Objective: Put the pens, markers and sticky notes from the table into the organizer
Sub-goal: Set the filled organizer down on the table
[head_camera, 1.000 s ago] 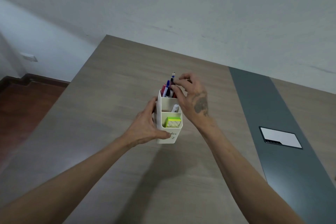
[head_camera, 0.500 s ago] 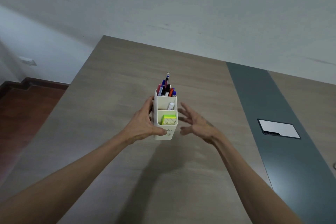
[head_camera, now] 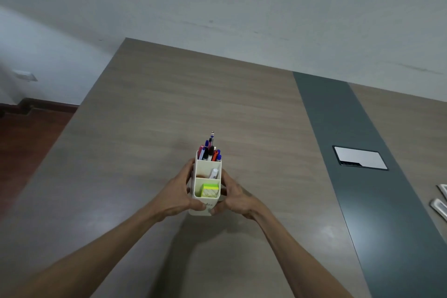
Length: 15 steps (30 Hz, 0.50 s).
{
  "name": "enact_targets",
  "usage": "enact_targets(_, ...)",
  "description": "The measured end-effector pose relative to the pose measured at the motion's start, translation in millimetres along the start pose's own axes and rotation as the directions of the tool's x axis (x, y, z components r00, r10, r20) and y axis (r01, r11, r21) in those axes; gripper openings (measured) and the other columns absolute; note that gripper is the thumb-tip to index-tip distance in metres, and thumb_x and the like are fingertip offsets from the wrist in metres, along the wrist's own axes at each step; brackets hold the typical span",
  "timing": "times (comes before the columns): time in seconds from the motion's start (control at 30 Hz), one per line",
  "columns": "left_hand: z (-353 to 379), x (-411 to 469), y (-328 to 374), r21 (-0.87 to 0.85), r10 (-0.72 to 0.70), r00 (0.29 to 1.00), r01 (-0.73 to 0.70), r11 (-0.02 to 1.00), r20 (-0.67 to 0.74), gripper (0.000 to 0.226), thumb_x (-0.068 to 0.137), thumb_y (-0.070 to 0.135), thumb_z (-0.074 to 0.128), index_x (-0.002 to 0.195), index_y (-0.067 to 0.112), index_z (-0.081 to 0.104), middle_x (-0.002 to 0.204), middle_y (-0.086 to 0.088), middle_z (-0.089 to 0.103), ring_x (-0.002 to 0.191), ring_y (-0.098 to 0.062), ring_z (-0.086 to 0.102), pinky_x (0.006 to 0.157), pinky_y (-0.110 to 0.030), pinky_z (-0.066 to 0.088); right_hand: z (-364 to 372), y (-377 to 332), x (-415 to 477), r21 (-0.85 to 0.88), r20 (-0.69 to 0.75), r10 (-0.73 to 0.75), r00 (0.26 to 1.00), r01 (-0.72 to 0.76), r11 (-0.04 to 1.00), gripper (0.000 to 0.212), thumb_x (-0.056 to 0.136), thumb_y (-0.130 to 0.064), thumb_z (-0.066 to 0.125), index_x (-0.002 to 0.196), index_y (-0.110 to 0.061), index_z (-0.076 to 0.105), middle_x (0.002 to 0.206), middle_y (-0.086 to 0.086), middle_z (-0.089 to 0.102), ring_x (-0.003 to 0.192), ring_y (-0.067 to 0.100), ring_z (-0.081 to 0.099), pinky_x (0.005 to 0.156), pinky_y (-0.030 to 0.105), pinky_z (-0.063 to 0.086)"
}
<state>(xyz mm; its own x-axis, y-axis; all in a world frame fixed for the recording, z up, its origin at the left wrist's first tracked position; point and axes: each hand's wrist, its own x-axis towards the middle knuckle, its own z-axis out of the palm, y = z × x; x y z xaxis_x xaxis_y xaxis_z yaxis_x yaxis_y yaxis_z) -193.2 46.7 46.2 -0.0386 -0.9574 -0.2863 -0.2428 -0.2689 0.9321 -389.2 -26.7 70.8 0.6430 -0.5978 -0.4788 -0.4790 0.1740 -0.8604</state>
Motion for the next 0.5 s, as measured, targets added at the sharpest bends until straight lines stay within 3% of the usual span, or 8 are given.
enact_targets(0.1,-15,-19,-13,0.019,-0.015,1.000,0.015,1.000,0.008,0.119,0.063,0.008,0.091,0.157,0.045,0.027,0.139,0.021,0.060,0.131,-0.005,0.058,0.103,-0.033,0.056,29,-1,4,0.011,0.004,0.014,1.000,-0.014,1.000,0.120,0.063,0.019,0.076,0.153,-0.037,0.020,0.140,-0.006,0.052,0.119,0.007,0.056,0.083,0.035,0.061)
enact_targets(0.23,-55,-51,-36,0.052,-0.039,0.999,0.038,0.998,0.013,0.116,0.070,0.006,0.089,0.150,0.056,0.022,0.132,0.032,0.059,0.119,0.008,0.061,0.084,-0.013,0.055,85,-12,20,0.028,-0.006,0.014,1.000,-0.014,0.999,0.119,0.062,0.019,0.074,0.151,-0.040,0.022,0.139,-0.005,0.053,0.121,0.011,0.056,0.080,0.032,0.061)
enact_targets(0.37,-111,-92,-73,0.065,-0.044,0.999,0.043,0.997,0.014,0.118,0.071,0.011,0.090,0.152,0.057,0.019,0.130,0.035,0.060,0.119,0.008,0.059,0.086,-0.015,0.056,159,-33,41,0.019,-0.006,0.024,1.000,-0.023,1.000,0.115,0.064,0.024,0.068,0.146,-0.044,0.024,0.132,-0.011,0.055,0.116,0.009,0.058,0.078,0.029,0.060)
enact_targets(0.5,-174,-137,-105,0.094,-0.028,1.000,0.027,0.995,0.013,0.118,0.069,0.013,0.090,0.156,0.055,0.021,0.132,0.027,0.065,0.121,0.001,0.063,0.096,-0.028,0.058,238,-48,65,0.013,-0.015,0.049,0.999,-0.049,0.999,0.120,0.060,0.022,0.069,0.151,-0.042,0.023,0.135,0.000,0.058,0.118,0.021,0.062,0.085,0.045,0.060)
